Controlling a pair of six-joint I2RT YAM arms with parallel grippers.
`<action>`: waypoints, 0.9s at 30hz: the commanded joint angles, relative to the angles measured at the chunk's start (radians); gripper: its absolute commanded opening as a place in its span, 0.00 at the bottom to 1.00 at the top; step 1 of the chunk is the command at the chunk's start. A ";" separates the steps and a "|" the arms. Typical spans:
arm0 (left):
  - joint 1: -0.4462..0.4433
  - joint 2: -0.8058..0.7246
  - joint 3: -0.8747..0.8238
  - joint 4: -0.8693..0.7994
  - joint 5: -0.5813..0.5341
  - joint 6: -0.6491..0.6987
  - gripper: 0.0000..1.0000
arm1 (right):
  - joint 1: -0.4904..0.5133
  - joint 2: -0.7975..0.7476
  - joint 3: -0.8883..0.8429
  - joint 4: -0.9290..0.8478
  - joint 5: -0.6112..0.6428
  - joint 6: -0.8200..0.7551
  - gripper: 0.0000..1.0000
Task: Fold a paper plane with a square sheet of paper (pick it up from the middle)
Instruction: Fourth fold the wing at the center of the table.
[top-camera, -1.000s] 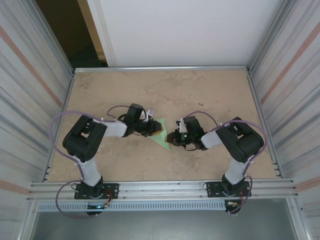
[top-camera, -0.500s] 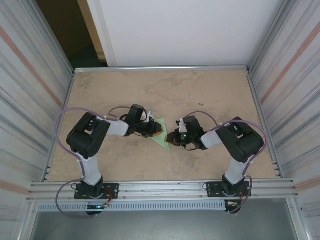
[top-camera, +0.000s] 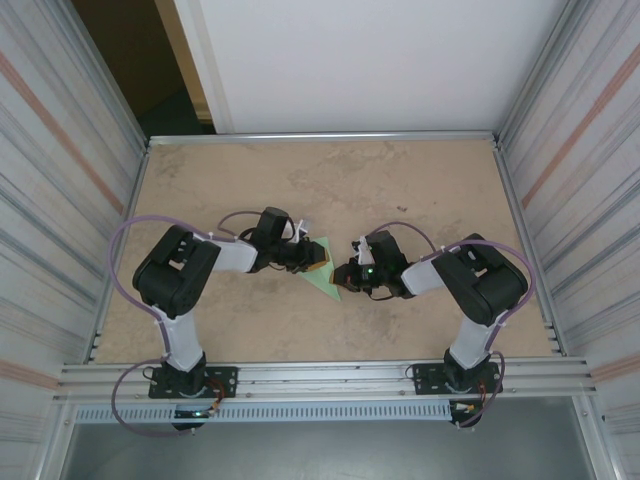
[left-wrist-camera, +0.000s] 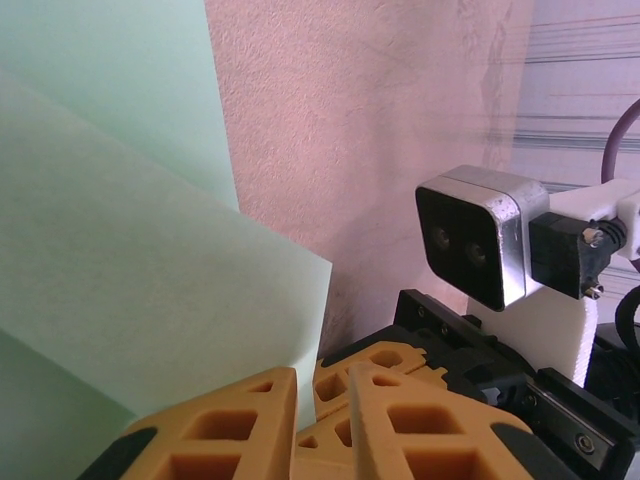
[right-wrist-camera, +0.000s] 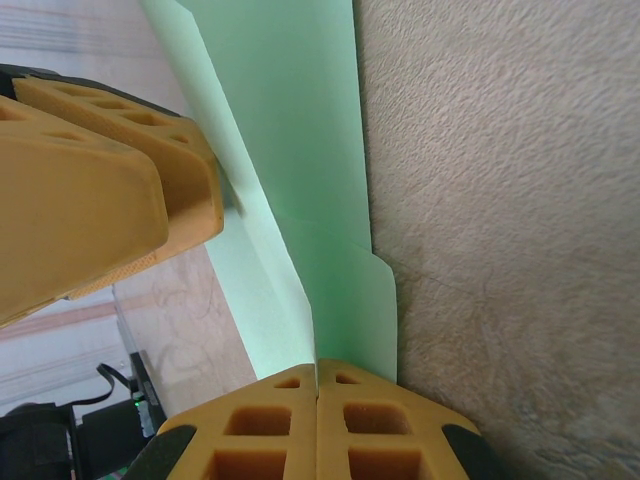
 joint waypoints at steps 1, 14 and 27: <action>-0.007 0.004 0.022 -0.029 -0.005 -0.001 0.18 | -0.011 0.050 -0.009 -0.125 0.049 -0.010 0.07; -0.007 0.036 0.048 -0.104 -0.032 0.005 0.13 | -0.010 0.049 0.000 -0.149 0.046 -0.016 0.13; -0.006 0.039 0.063 -0.111 -0.020 0.021 0.13 | -0.012 -0.039 0.009 -0.196 0.027 -0.020 0.22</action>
